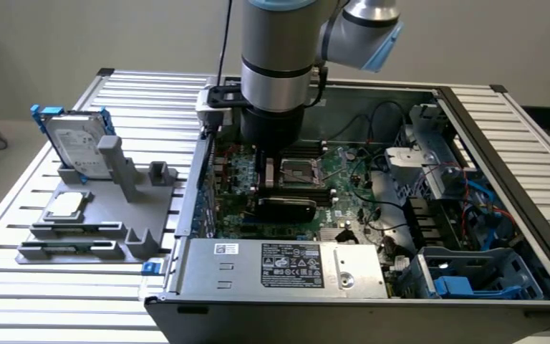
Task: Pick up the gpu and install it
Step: 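Press down on the gpu until it lock into place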
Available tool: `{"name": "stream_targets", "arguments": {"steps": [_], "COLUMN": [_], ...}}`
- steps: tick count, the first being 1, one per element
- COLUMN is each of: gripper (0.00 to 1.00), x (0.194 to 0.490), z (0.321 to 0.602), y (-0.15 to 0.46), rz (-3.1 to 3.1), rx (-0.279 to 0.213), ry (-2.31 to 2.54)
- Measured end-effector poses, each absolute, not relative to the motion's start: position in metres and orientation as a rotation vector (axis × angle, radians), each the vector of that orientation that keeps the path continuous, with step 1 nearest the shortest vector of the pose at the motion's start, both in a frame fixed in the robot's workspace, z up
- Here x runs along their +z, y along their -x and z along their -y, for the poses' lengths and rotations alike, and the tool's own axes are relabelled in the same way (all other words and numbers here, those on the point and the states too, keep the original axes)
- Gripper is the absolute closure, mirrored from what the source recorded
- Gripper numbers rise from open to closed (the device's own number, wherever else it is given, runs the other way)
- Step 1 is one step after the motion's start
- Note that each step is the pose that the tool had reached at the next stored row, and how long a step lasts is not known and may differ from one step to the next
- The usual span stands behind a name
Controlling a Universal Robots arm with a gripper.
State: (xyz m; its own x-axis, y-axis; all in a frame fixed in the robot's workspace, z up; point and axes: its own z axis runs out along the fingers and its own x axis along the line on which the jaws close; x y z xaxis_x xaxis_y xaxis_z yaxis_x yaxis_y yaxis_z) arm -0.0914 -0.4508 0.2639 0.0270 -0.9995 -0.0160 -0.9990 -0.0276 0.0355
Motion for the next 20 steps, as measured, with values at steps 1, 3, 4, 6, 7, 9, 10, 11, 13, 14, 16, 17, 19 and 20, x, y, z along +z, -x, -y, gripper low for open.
{"name": "stream_targets", "arguments": {"steps": [1,3,4,6,7,9,10,11,13,14,16,17,19,20], "gripper": [0.89,0.89,0.89,0.89,0.89,0.89,0.89,0.89,0.89,0.89,0.89,0.89,0.89,0.89], "x": [0.265,0.268,0.272,0.278,0.281,0.283,0.284,0.284,0.286,0.286,0.288,0.288,0.288,0.288], "z": [0.451,0.45,0.451,0.451,0.451,0.451,0.451,0.451,0.451,0.451,0.452,0.452,0.452,0.453], "y": [0.091,0.091,0.091,0.092,0.093,0.097,0.1,0.102,0.108,0.11,0.116,0.119,0.124,0.127], "rz": [2.181,2.184,2.182,2.182,2.182,2.183,2.183,2.183,2.181,2.181,2.18,2.179,2.178,2.178], "rx": [-0.058,-0.061,-0.061,-0.063,-0.064,-0.067,-0.069,-0.073,-0.082,-0.086,-0.09,-0.091,-0.093,-0.094], "ry": [-2.241,-2.244,-2.242,-2.242,-2.242,-2.243,-2.244,-2.243,-2.242,-2.241,-2.24,-2.24,-2.239,-2.238]}}
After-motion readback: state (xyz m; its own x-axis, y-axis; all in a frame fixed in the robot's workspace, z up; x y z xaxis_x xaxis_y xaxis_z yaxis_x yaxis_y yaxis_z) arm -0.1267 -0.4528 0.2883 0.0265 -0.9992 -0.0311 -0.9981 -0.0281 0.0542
